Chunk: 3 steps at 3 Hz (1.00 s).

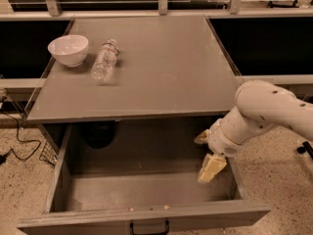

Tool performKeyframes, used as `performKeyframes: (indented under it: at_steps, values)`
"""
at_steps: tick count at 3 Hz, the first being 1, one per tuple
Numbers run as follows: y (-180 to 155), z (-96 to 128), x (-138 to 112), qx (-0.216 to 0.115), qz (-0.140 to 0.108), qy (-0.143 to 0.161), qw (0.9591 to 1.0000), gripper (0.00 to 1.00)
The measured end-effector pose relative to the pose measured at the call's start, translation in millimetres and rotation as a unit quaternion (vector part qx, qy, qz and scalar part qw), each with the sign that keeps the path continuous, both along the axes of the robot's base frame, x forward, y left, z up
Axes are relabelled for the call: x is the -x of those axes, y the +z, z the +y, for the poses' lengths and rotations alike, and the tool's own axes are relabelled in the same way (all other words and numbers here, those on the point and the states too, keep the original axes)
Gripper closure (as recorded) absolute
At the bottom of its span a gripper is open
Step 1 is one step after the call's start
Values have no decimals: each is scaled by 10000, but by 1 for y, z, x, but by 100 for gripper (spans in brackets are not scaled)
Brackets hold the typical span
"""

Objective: Open top drawer

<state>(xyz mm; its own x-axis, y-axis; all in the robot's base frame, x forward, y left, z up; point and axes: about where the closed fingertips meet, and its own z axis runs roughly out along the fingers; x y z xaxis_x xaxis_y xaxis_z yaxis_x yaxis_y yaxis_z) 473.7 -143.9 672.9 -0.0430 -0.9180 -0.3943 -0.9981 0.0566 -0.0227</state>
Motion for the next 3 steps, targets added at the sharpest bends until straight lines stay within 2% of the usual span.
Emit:
performKeyframes:
  at_steps: [1,3]
  values:
    - [-3,9,-4,-65,-56,53,9999,49]
    - [-8,15,6,-228,-206,69,9995,96]
